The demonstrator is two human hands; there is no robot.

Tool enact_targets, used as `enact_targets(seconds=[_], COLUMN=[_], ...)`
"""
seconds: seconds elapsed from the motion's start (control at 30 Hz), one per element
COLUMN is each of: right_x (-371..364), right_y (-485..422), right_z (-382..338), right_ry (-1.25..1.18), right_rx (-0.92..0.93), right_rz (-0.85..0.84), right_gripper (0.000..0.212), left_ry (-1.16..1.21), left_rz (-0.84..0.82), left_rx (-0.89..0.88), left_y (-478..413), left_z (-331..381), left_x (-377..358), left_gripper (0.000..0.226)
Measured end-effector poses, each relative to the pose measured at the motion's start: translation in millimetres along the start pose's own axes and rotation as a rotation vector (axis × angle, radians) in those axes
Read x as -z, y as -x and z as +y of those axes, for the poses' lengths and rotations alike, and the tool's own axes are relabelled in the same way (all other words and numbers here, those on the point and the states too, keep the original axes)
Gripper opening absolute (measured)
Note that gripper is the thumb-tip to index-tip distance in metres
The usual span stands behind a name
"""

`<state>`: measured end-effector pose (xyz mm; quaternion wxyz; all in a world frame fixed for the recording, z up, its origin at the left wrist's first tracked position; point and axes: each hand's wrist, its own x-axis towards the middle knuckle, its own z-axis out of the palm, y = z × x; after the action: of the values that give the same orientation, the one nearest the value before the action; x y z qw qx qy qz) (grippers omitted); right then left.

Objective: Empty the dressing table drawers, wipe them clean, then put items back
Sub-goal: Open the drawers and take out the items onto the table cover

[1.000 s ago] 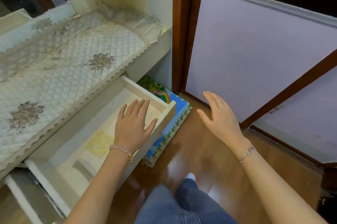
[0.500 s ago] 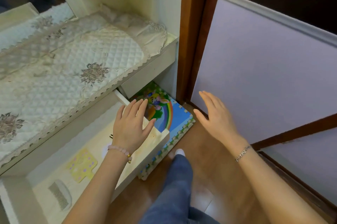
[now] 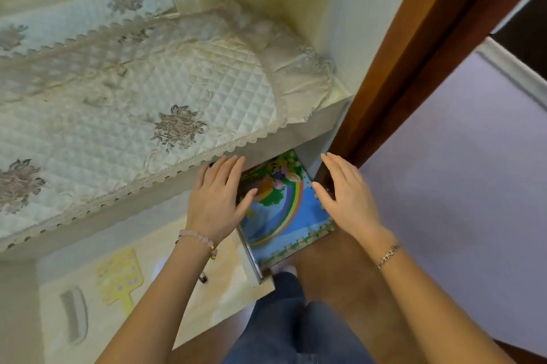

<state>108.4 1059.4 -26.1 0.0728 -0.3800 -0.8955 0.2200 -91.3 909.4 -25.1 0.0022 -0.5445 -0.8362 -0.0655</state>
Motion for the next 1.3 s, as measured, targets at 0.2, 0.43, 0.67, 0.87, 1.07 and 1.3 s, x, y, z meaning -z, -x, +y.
enact_targets(seconds=[0.2,0.43,0.67,0.87,1.07,1.3], right_x=[-12,-31,-69,-124,-159,-186], right_y=[-49,-90,-115,-148,-172,-179], right_z=[14,31,47,49,42,30], right_ry=[-0.007,-0.028,-0.378,-1.392,-1.858,-2.005], right_rx=[0.142,0.267,0.062,-0.783,-1.151,-1.22], right_rz=[-0.038,-0.138,-0.283,-0.487,-0.434,-0.307], right_gripper=[0.059,0.057,0.051,0.037,0.054,0.059], left_ry=[-0.055,-0.074,-0.059,-0.026,-0.017,0.049], left_rz=[0.004,-0.006,0.002,-0.03,-0.077,-0.022], left_rx=[0.143,0.281,0.284,0.134,0.052,0.025], left_y=[-13,-29,-67,-101,-101,-97], left_z=[-8,-8,-14,-33,-45,-50], left_x=[-4,-21,-43,-61,-76,-83], left_gripper=[0.064,0.064,0.062,0.062,0.062,0.06])
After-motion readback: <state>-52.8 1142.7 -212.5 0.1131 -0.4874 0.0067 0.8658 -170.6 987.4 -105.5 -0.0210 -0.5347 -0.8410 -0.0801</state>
